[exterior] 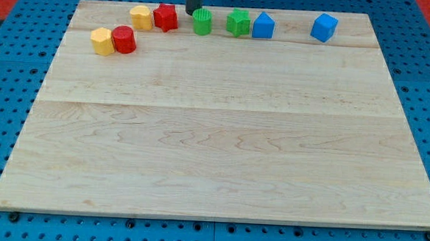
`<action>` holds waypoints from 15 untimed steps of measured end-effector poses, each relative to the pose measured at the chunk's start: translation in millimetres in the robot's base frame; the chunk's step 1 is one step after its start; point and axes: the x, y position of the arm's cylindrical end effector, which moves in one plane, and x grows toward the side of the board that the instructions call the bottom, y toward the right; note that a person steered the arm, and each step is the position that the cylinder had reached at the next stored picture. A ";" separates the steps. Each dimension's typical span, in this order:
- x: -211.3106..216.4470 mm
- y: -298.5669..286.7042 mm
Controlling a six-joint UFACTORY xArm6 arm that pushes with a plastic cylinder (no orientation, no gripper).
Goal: Slide the blue cube towards the blue triangle
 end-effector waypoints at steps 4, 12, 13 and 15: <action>-11.2 133.7; 25.5 232.1; 42.9 297.8; 60.2 272.9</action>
